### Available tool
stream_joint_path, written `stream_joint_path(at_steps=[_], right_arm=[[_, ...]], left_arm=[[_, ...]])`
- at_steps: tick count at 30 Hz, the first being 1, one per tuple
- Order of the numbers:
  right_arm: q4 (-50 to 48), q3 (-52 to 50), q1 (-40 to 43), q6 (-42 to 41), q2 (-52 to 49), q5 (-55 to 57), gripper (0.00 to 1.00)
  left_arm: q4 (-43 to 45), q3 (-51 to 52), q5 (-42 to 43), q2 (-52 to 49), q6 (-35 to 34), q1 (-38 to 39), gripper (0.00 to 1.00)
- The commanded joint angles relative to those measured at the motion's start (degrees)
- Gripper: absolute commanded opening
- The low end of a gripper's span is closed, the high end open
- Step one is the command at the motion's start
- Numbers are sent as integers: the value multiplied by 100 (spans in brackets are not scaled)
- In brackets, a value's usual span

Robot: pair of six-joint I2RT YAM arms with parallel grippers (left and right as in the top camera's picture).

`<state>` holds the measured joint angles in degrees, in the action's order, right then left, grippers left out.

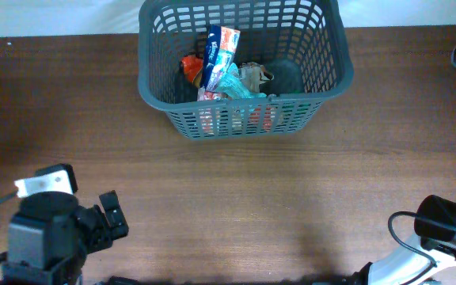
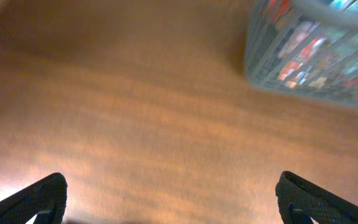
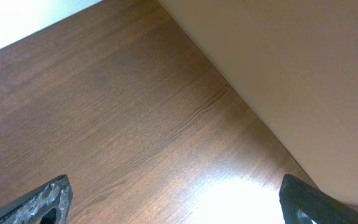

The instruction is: Pack container

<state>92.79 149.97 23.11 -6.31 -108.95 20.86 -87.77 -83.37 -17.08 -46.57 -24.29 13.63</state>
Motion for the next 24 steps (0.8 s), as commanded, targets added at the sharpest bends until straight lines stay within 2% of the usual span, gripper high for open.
stream_joint_path(at_steps=[1, 19, 22, 24], right_arm=[[-17, -17, 15, -85, -20, -35, 99], [-17, -17, 15, -85, -20, -35, 99], [-17, -17, 15, -85, -20, -35, 99], [-17, -17, 15, -85, -20, -35, 99]], left_arm=[[-22, 470, 66, 146, -503, -4, 99], [-120, 616, 68, 155, -496, -4, 99], [181, 636, 74, 155, -439, -2, 99], [647, 717, 83, 155, -155, -2, 99]])
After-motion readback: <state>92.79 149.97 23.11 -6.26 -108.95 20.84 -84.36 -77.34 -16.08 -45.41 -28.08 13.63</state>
